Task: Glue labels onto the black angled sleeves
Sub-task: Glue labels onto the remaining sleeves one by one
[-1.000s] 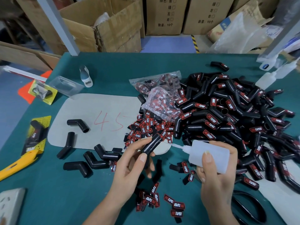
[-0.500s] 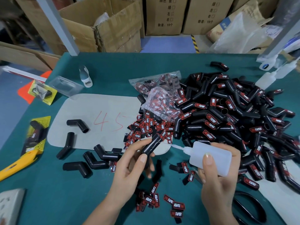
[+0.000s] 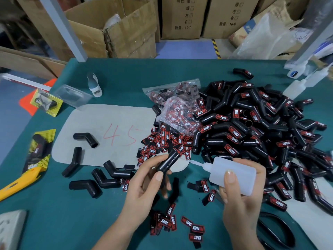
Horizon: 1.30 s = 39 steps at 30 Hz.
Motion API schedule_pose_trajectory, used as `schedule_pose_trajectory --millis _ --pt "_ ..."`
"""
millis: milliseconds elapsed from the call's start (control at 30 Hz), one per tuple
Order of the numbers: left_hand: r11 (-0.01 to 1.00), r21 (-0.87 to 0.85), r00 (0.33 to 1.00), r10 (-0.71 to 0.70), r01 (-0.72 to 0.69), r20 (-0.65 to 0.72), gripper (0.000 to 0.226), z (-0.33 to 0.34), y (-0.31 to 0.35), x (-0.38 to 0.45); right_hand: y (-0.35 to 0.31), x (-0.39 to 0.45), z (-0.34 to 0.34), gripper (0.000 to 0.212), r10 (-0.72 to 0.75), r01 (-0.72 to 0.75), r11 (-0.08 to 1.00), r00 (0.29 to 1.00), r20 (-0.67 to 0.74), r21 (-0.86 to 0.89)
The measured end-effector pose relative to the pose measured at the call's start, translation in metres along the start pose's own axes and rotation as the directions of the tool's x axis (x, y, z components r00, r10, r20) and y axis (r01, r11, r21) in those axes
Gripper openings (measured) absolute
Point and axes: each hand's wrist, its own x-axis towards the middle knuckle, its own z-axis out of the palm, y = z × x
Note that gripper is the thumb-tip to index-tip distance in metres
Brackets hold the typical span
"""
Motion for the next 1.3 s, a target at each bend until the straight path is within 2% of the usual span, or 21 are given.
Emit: schedule_pose_trajectory --millis 1300 --pt "0.997 -0.069 0.999 -0.025 0.027 0.031 0.041 0.001 0.000 0.000 -0.009 -0.005 0.003 0.027 -0.016 0.017 0.999 0.999 0.033 -0.029"
